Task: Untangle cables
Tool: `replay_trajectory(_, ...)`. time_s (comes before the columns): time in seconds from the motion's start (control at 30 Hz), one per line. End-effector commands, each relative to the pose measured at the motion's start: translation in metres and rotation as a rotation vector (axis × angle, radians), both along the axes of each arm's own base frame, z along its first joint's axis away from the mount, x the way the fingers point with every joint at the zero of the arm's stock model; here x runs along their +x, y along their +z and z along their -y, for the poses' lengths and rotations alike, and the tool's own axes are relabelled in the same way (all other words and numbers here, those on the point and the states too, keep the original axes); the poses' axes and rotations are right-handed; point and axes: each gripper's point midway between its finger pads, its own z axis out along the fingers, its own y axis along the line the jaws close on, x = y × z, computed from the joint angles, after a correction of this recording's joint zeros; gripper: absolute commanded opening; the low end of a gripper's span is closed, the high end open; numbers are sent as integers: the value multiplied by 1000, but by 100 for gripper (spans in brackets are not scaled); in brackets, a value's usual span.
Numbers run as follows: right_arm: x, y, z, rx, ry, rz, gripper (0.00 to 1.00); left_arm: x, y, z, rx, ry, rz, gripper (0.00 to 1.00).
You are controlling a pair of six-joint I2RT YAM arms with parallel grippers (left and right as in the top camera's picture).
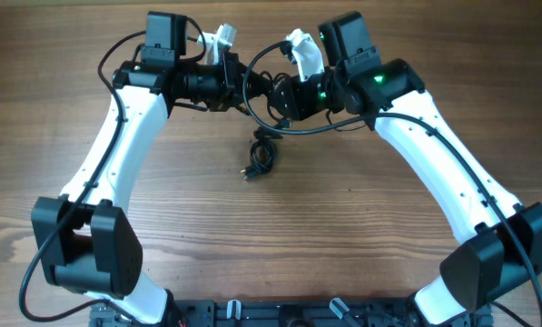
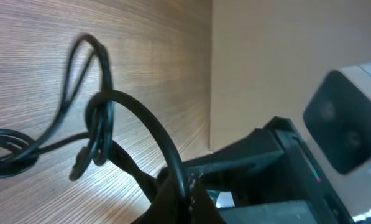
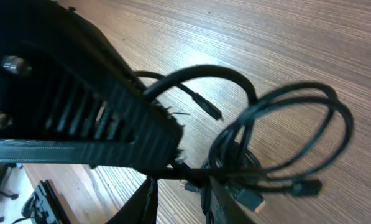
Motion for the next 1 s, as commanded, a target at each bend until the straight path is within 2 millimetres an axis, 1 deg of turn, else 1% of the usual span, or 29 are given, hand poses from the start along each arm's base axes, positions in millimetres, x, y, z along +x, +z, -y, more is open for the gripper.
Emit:
replay_trajectory(0.0,28,-22,23,-110,-131,20,25,-36,51,19,-228,-208,52,4)
replay_trajectory(0.07,25,-20,19,-106,-72,46,25,-40,60,20,-272,-242,75,4)
replay_trajectory(0.1,21,-18,11,-82,10,73,26,-41,62,20,-282,-251,77,4)
replay_trajectory(0.13,19,-15,6,-62,57,93,26,-41,63,20,-287,-254,75,4)
replay_trajectory(0.2,18,-3,-8,5,146,154,27,-42,63,20,-290,-255,71,4)
replay_trajectory(0.23,19,0,-10,21,153,164,26,-42,63,20,-290,-255,70,4)
replay_trajectory(0.3,20,6,-10,63,164,164,27,-39,63,17,-288,-245,73,4)
replay_trajectory(0.33,24,8,-2,90,144,143,27,-34,62,10,-279,-219,76,4)
replay_trajectory(0.37,29,8,6,102,89,106,27,-29,58,6,-257,-192,78,4)
replay_trajectory(0.4,35,7,17,117,20,57,27,-20,44,1,-184,-129,62,4)
replay_trajectory(0.43,38,6,23,128,-22,24,27,-13,27,-4,-93,-64,32,4)
replay_trajectory(0.47,40,6,27,139,-48,0,27,-7,2,-11,40,14,-14,4)
replay_trajectory(0.5,38,7,26,145,-34,2,27,-7,-14,-17,134,60,-46,4)
replay_trajectory(0.53,33,10,20,161,30,27,30,-9,-19,-17,155,61,-64,4)
replay_trajectory(0.57,27,14,14,177,91,49,33,-12,-18,-14,143,48,-69,4)
replay_trajectory(0.6,25,13,11,174,97,51,36,-14,-14,-11,114,29,-70,4)
replay_trajectory(0.63,25,12,10,172,99,51,36,-16,-11,-10,95,19,-73,4)
replay_trajectory(0.7,26,5,5,172,99,32,31,-21,-1,-6,31,-14,-80,4)
replay_trajectory(0.73,26,-1,2,168,105,17,29,-23,4,-3,-1,-33,-79,4)
replay_trajectory(0.77,24,-7,-1,165,113,3,29,-25,9,-1,-31,-52,-77,4)
replay_trajectory(0.8,23,-12,-3,161,120,-7,29,-26,10,-1,-37,-54,-77,4)
replay_trajectory(0.83,19,-10,-6,173,168,12,31,-25,10,-2,-37,-54,-70,4)
replay_trajectory(0.9,9,-1,-13,222,268,49,43,-23,11,-7,-40,-50,-62,4)
replay_trajectory(0.93,6,0,-12,226,288,57,49,-22,11,-10,-40,-42,-64,4)
replay_trajectory(0.97,6,-1,-11,226,291,58,51,-21,10,-13,-40,-35,-68,4)
